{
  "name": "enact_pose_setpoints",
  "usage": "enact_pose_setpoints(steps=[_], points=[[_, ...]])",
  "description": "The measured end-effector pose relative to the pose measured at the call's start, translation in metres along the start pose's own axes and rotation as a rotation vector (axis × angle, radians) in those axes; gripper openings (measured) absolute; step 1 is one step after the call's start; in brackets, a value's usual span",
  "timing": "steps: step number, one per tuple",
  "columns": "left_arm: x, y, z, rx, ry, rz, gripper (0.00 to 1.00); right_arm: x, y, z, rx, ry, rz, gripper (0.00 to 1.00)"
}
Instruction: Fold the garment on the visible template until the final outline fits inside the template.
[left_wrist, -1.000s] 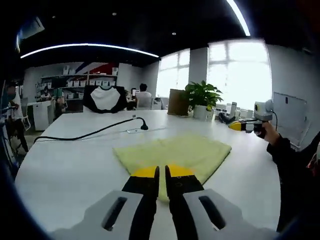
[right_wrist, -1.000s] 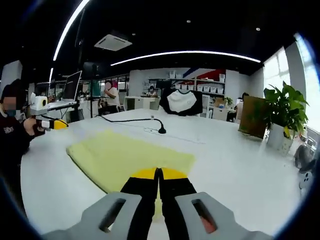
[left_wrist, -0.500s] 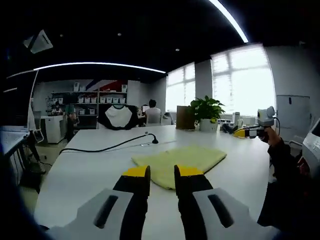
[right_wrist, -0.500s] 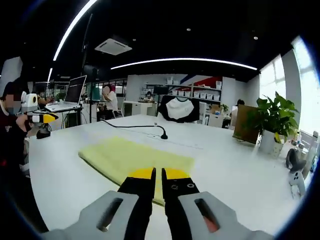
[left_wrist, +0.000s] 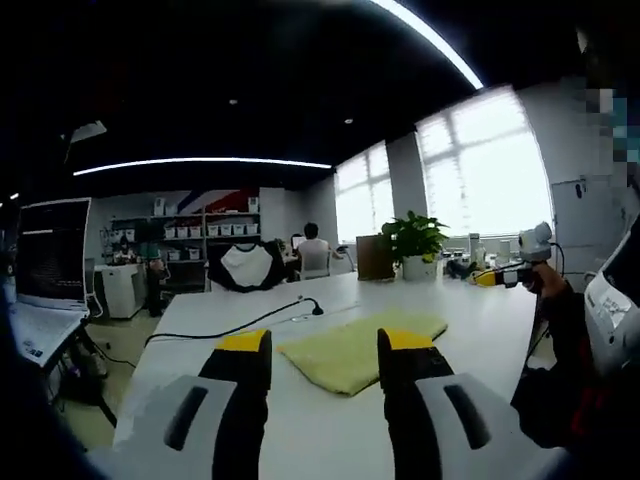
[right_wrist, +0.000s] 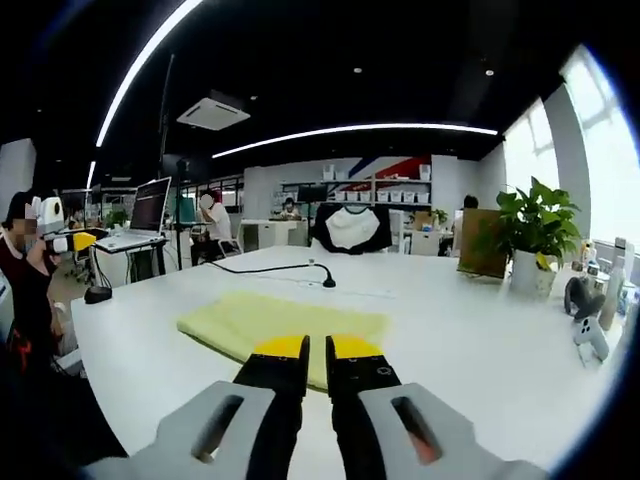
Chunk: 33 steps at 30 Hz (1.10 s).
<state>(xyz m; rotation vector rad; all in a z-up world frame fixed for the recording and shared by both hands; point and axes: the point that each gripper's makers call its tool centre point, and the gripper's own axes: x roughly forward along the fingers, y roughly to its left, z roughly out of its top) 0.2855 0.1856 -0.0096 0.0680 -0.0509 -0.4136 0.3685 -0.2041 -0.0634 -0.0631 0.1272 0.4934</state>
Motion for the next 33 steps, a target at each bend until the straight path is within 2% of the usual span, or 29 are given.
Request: enact_pose_setpoints(steps=[2, 4, 6, 10, 12, 14, 15, 17, 18, 19, 21, 22, 24, 26, 27, 29, 30, 33], points=[[-0.002, 0.007, 0.001, 0.014, 0.005, 0.051, 0.67, -0.005, 0.0, 0.001, -0.005, -0.001, -0.005, 0.05], [-0.004, 0.016, 0.001, -0.001, 0.011, 0.106, 0.85, -0.01, -0.002, 0.003, -0.007, -0.009, -0.018, 0.05], [-0.006, 0.022, 0.0, -0.024, 0.023, 0.142, 1.0, -0.015, -0.004, 0.004, -0.015, -0.012, -0.033, 0.05], [-0.009, 0.027, -0.001, -0.041, 0.022, 0.166, 1.0, -0.019, -0.006, 0.003, -0.012, -0.01, -0.044, 0.08], [-0.011, 0.028, -0.006, -0.028, 0.055, 0.176, 1.0, -0.021, -0.006, 0.001, -0.008, -0.01, -0.049, 0.1], [-0.011, 0.028, -0.007, -0.01, 0.068, 0.181, 1.0, -0.022, -0.016, 0.011, 0.014, -0.086, -0.098, 0.15], [-0.011, 0.028, -0.006, -0.011, 0.065, 0.179, 1.0, -0.024, -0.021, 0.012, 0.008, -0.095, -0.125, 0.19], [-0.011, 0.025, -0.003, -0.026, 0.049, 0.161, 1.0, -0.029, -0.033, 0.007, -0.013, -0.055, -0.18, 0.29], [-0.011, 0.024, -0.003, -0.027, 0.047, 0.157, 1.0, -0.032, -0.036, 0.008, -0.02, -0.06, -0.201, 0.31], [-0.011, 0.023, -0.002, -0.023, 0.047, 0.153, 1.0, -0.038, -0.044, 0.018, -0.041, -0.118, -0.253, 0.31], [-0.009, 0.023, -0.001, -0.012, 0.045, 0.148, 1.0, -0.048, -0.05, 0.024, -0.051, -0.158, -0.304, 0.35], [-0.009, 0.023, -0.002, -0.012, 0.046, 0.147, 1.0, -0.049, -0.048, 0.023, -0.049, -0.139, -0.288, 0.38], [-0.008, 0.023, -0.002, -0.015, 0.048, 0.14, 1.0, -0.054, -0.049, 0.025, -0.05, -0.145, -0.29, 0.52], [-0.007, 0.023, -0.002, -0.017, 0.046, 0.139, 1.0, -0.059, -0.059, 0.026, -0.042, -0.145, -0.347, 0.68], [-0.007, 0.024, -0.001, -0.018, 0.043, 0.141, 1.0, -0.061, -0.062, 0.025, -0.061, -0.138, -0.367, 0.78], [-0.008, 0.025, 0.0, -0.022, 0.038, 0.141, 1.0, -0.065, -0.068, 0.022, -0.13, -0.086, -0.412, 0.93], [-0.009, 0.025, 0.001, -0.025, 0.034, 0.142, 1.0, -0.066, -0.069, 0.022, -0.143, -0.083, -0.431, 0.99], [-0.014, 0.027, 0.006, -0.03, 0.012, 0.152, 1.0, -0.07, -0.07, 0.029, -0.115, -0.13, -0.44, 0.99]])
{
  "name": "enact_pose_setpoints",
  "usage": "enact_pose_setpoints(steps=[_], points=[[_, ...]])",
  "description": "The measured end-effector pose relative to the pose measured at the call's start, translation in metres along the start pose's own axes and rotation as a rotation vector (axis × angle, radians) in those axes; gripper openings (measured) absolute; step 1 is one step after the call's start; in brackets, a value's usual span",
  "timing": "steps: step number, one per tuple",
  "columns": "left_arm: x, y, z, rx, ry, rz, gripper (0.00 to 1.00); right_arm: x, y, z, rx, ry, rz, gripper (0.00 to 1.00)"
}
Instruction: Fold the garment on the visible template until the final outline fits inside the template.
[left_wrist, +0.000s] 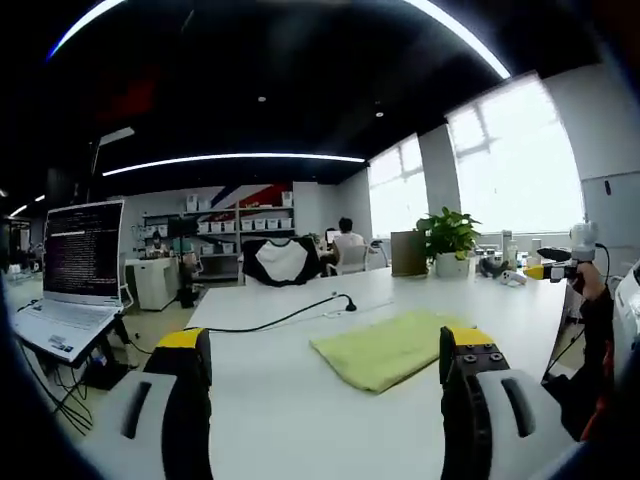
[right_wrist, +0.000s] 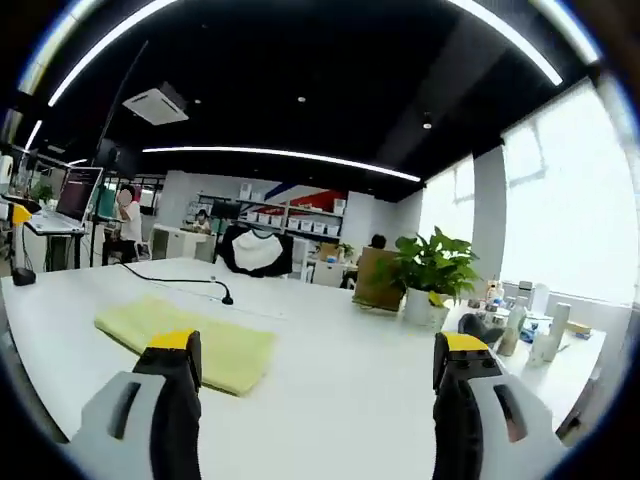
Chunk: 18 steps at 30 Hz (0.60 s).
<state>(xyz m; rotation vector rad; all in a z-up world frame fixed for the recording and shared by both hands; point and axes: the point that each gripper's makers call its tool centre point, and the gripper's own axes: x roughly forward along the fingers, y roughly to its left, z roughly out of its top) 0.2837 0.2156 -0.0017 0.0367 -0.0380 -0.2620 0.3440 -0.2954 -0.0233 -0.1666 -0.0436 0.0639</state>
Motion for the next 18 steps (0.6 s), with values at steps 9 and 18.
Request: enact_pose_setpoints(steps=[9, 18], points=[[-0.006, 0.01, 0.008, -0.007, -0.03, 0.039, 1.0, -0.003, -0.006, 0.009, 0.018, -0.033, -0.01, 0.99], [-0.006, 0.014, 0.009, -0.008, -0.034, 0.049, 1.0, 0.002, 0.006, 0.007, -0.007, -0.02, 0.043, 0.99]])
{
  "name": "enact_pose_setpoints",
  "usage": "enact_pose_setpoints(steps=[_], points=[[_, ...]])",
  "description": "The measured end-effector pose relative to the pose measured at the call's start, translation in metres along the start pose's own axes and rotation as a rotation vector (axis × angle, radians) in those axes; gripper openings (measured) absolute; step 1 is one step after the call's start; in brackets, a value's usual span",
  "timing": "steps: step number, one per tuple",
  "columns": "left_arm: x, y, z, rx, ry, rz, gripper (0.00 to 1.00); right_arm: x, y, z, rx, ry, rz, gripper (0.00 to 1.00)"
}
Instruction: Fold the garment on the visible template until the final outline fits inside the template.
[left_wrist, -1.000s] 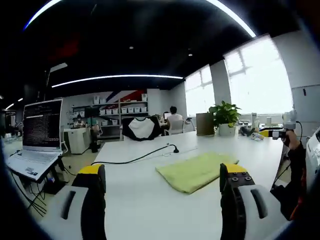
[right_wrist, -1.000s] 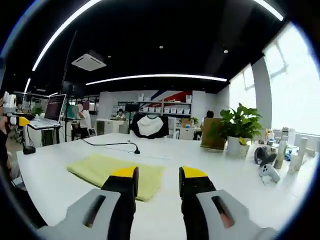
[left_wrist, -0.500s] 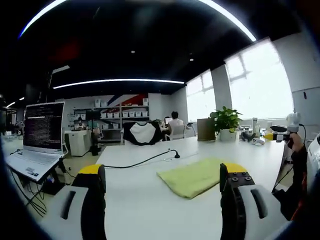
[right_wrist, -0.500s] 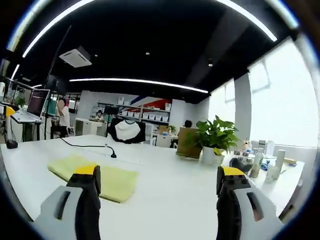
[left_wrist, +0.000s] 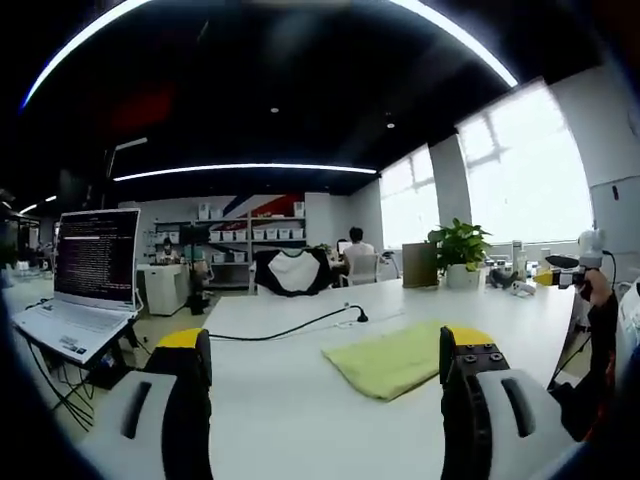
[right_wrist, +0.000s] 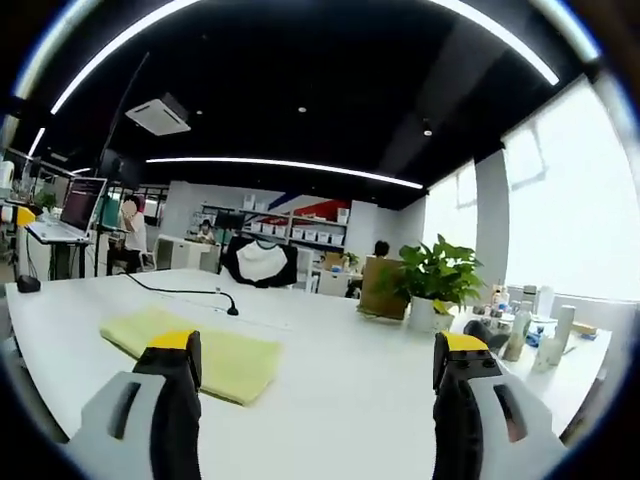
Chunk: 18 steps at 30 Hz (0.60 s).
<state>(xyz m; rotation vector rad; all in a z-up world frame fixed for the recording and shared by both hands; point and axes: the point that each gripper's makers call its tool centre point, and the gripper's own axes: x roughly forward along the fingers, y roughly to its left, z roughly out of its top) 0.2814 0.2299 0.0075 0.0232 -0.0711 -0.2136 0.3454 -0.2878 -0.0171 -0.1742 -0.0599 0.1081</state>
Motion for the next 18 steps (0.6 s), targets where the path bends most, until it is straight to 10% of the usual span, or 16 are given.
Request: enact_pose_setpoints(steps=[18], points=[[0.005, -0.002, -0.005, 0.009, 0.021, 0.007, 1.0, -0.002, -0.004, 0.011, 0.043, -0.061, -0.002, 0.99]])
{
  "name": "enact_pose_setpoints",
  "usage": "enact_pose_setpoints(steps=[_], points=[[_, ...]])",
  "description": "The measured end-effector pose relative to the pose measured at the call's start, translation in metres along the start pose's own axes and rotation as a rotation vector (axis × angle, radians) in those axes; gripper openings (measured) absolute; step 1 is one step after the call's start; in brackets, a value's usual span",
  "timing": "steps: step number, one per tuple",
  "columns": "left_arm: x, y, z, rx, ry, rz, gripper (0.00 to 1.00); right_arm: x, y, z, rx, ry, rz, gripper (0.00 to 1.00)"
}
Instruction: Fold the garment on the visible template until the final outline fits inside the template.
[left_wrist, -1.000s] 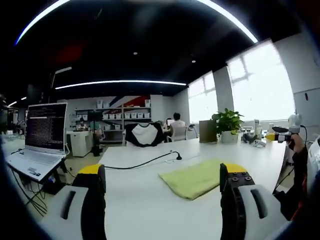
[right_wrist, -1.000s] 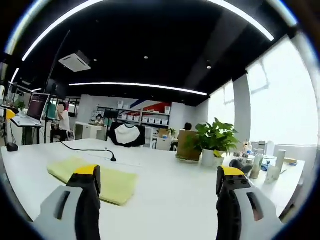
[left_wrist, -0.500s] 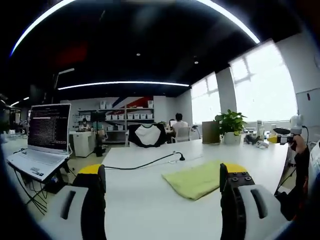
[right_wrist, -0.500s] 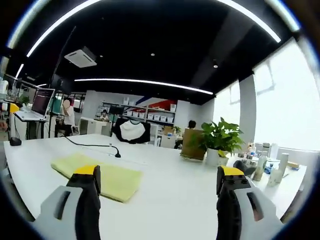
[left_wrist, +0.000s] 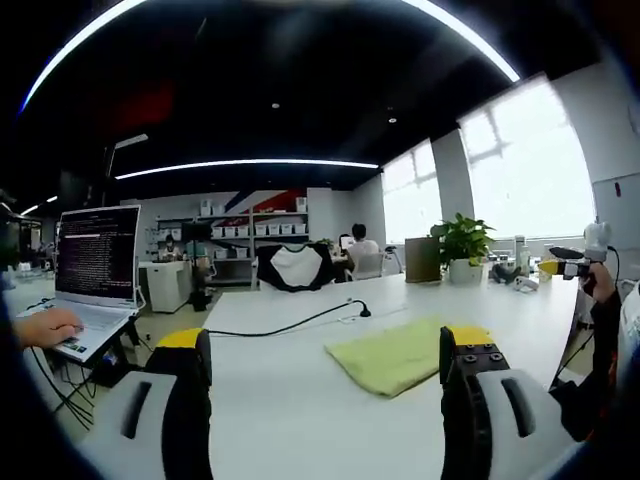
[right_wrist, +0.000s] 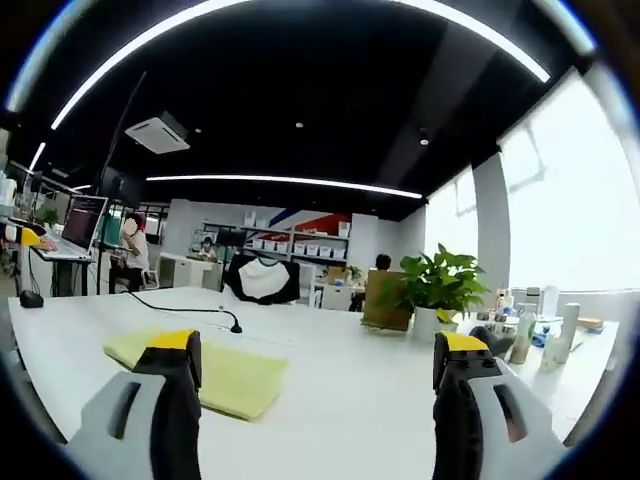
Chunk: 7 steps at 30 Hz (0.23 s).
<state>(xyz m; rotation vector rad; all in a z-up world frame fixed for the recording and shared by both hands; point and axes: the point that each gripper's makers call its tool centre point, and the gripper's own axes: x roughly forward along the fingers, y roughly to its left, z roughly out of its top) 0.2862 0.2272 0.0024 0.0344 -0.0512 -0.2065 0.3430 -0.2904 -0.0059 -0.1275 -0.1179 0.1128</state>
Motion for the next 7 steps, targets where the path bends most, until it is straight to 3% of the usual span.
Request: enact_pose_setpoints(steps=[7], points=[[-0.0024, 0.0001, 0.002, 0.002, -0.006, 0.004, 1.0, 0.0004, 0.0017, -0.0045, 0.005, 0.02, 0.01, 0.99]])
